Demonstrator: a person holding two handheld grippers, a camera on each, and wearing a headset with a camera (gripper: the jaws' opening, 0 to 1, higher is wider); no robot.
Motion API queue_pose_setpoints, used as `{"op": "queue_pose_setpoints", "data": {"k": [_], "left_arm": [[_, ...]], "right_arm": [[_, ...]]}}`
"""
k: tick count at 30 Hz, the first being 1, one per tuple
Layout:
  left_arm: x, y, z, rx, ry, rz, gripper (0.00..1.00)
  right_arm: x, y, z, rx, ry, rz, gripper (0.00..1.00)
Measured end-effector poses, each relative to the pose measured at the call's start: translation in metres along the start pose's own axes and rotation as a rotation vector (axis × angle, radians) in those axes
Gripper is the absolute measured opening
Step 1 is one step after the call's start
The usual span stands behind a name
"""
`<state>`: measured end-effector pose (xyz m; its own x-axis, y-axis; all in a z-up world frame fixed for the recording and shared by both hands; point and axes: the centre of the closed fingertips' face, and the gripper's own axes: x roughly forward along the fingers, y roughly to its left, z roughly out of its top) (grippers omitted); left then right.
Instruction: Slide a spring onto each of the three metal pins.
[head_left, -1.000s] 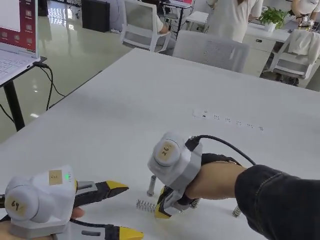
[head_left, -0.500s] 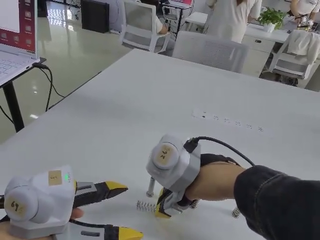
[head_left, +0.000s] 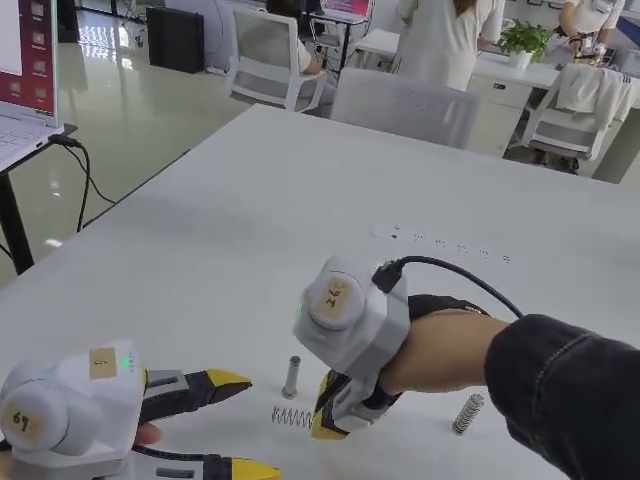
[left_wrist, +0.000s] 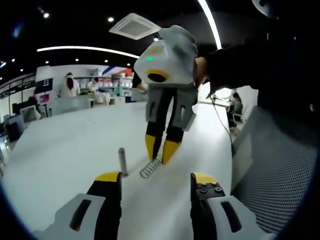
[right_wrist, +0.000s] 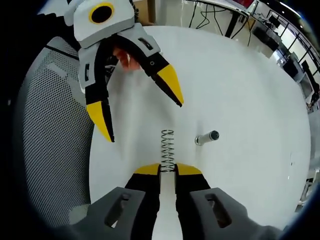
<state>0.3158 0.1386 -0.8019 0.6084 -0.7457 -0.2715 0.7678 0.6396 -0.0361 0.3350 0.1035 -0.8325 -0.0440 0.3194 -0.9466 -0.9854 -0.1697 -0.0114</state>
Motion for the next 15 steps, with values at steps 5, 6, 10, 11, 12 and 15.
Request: {"op": "queue_pose_setpoints", "data": {"k": [5,6,10,11,12,15], "left_arm": [[0.002,-0.002,0.003,0.011,-0.001,-0.01,0.46],[0.002,-0.003,0.003,0.013,-0.001,-0.013,0.45],[0.003,-0.005,0.005,0.023,-0.001,-0.023,0.41],[0.003,-0.005,0.005,0.026,-0.001,-0.025,0.39],[0.003,-0.006,0.005,0.028,-0.001,-0.026,0.37],[0.003,-0.007,0.005,0.032,-0.003,-0.035,0.31]], "right_arm": [[-0.007,0.005,-0.001,-0.009,0.001,0.007,0.08],[-0.009,0.007,-0.001,-0.012,0.005,0.011,0.08],[-0.013,0.011,0.0,-0.026,0.008,0.017,0.08],[-0.014,0.012,0.0,-0.029,0.009,0.021,0.08],[-0.015,0.013,0.001,-0.032,0.008,0.021,0.08],[-0.016,0.016,0.003,-0.041,0.009,0.027,0.08]]}}
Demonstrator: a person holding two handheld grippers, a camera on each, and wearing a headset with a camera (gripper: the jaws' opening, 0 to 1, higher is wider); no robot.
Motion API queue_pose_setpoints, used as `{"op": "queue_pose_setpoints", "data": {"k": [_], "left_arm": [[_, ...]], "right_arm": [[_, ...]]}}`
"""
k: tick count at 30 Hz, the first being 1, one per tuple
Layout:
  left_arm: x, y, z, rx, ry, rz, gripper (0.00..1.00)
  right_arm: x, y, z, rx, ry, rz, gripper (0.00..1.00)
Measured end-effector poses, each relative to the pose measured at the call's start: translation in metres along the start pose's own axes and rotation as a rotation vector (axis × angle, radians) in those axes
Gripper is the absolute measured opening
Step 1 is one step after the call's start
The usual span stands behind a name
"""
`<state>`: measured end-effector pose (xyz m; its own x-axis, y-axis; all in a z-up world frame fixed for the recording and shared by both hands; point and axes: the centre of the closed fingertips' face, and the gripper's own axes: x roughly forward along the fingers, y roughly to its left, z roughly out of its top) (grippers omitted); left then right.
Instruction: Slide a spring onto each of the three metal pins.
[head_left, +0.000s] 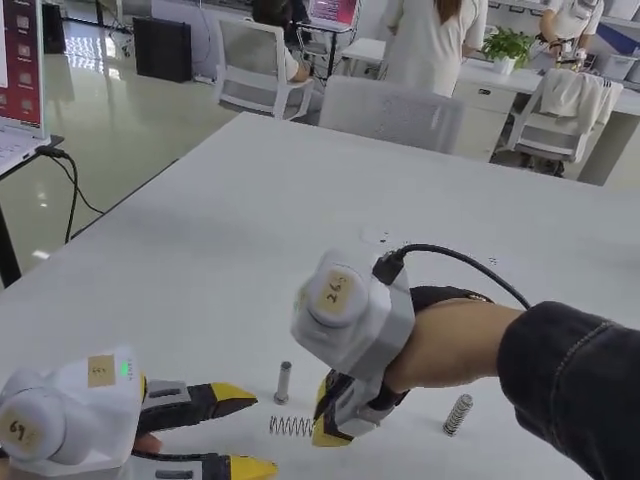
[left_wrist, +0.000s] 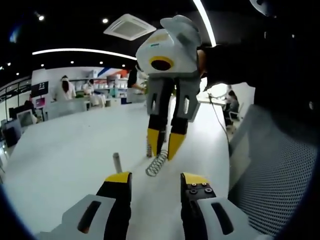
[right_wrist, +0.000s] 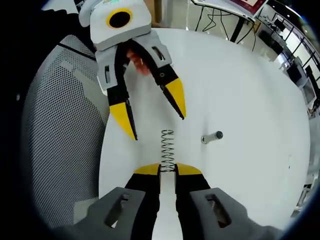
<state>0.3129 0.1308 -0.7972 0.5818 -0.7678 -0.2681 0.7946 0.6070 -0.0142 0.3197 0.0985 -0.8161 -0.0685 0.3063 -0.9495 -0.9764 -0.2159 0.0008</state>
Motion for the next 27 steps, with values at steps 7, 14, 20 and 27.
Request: {"op": "queue_pose_setpoints", "data": {"k": [7,14,20,27], "left_arm": [[0.0,-0.004,0.003,0.008,-0.007,-0.014,0.24],[0.001,-0.008,0.005,0.009,-0.015,-0.033,0.14],[0.001,-0.01,0.005,0.015,-0.017,-0.044,0.08],[0.001,-0.012,0.003,0.02,-0.01,-0.05,0.05]], "right_arm": [[-0.002,0.006,0.005,-0.028,0.003,0.017,0.08],[-0.003,0.011,0.008,-0.052,0.005,0.032,0.08],[-0.003,0.016,0.008,-0.065,0.009,0.046,0.08],[-0.004,0.017,0.011,-0.086,0.004,0.052,0.08]]}}
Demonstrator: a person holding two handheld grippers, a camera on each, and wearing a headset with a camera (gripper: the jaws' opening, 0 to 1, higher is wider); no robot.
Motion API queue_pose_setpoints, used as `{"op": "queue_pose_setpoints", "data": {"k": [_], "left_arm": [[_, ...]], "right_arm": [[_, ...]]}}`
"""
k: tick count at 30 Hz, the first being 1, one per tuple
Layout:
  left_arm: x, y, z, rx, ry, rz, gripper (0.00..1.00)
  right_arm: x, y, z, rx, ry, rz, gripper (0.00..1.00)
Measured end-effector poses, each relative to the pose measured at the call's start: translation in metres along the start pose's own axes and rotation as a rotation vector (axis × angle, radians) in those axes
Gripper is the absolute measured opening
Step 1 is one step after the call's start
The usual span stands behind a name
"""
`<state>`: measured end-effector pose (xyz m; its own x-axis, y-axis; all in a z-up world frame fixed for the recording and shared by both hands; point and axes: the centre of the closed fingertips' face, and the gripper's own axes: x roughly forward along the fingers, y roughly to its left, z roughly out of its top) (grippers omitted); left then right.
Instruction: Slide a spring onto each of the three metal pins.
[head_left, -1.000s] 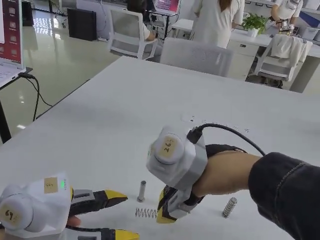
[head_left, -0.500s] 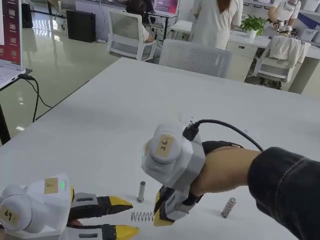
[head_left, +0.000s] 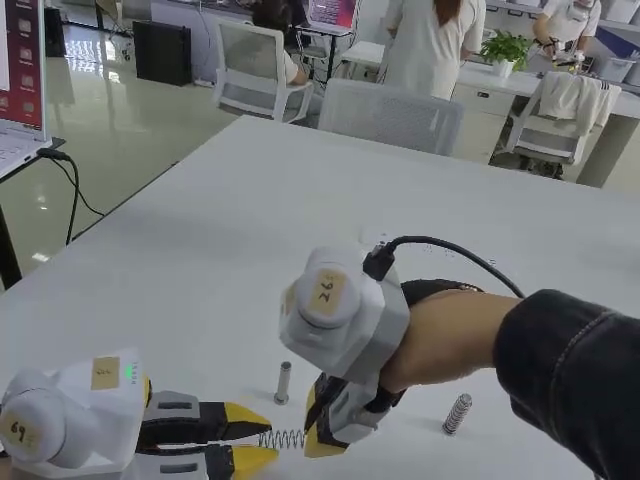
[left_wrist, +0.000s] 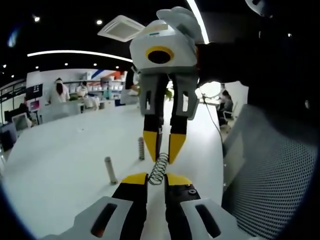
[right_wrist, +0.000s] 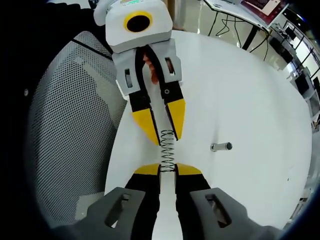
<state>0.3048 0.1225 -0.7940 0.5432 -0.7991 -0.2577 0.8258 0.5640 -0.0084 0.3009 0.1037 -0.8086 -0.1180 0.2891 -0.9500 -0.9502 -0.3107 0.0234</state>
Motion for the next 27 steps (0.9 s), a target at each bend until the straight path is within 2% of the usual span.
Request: {"op": "queue_pose_setpoints", "data": {"k": [9,19,27], "left_arm": [[0.001,0.001,-0.001,0.013,0.01,-0.002,0.04],[0.002,0.0,-0.003,0.02,0.024,-0.001,0.03],[0.004,-0.003,-0.004,0.032,0.036,-0.011,0.03]], "right_arm": [[-0.007,-0.002,0.002,-0.001,-0.008,-0.005,0.08],[-0.02,0.0,0.018,-0.018,-0.038,-0.029,0.08],[-0.024,0.003,0.028,-0.039,-0.046,-0.035,0.08]]}}
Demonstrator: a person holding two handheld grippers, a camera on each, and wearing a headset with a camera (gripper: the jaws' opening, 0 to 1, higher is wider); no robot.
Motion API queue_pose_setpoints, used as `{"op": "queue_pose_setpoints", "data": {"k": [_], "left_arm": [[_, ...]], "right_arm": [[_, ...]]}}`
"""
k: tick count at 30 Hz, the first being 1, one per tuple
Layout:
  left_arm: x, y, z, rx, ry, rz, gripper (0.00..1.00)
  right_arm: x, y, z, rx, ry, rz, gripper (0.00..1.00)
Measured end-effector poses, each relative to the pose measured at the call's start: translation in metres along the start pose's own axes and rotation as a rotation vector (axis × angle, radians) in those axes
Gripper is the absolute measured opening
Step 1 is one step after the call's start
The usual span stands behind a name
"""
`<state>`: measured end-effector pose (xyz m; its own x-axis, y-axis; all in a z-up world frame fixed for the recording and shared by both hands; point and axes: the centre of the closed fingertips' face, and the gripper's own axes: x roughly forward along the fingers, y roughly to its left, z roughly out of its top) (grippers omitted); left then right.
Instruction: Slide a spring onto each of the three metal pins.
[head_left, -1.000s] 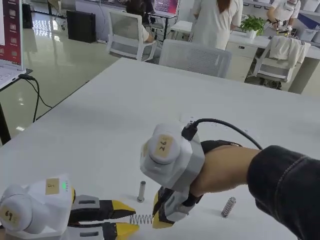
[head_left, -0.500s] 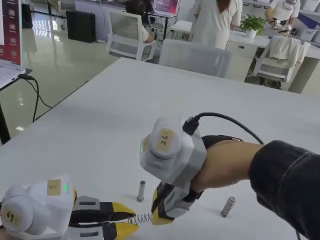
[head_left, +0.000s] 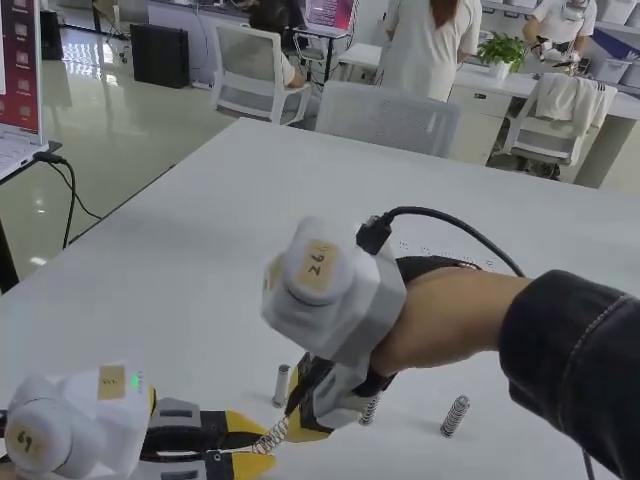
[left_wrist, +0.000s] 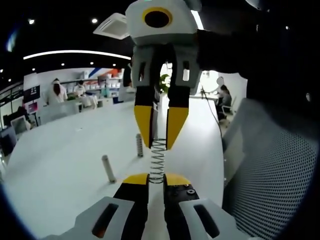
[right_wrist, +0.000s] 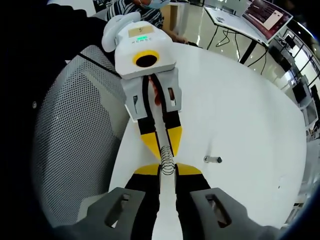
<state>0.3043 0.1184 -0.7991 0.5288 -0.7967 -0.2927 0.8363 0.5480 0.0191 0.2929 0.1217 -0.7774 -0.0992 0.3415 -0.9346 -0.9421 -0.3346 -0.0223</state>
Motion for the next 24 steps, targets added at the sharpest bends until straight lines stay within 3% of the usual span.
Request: {"op": "queue_pose_setpoints", "data": {"k": [8,24], "left_arm": [[0.003,-0.002,0.001,0.005,-0.001,-0.01,0.02],[0.004,-0.003,0.003,0.004,-0.012,-0.009,0.02]], "right_arm": [[-0.002,0.001,0.011,-0.025,-0.009,-0.011,0.08],[0.001,0.002,0.011,-0.016,-0.017,-0.006,0.09]]}}
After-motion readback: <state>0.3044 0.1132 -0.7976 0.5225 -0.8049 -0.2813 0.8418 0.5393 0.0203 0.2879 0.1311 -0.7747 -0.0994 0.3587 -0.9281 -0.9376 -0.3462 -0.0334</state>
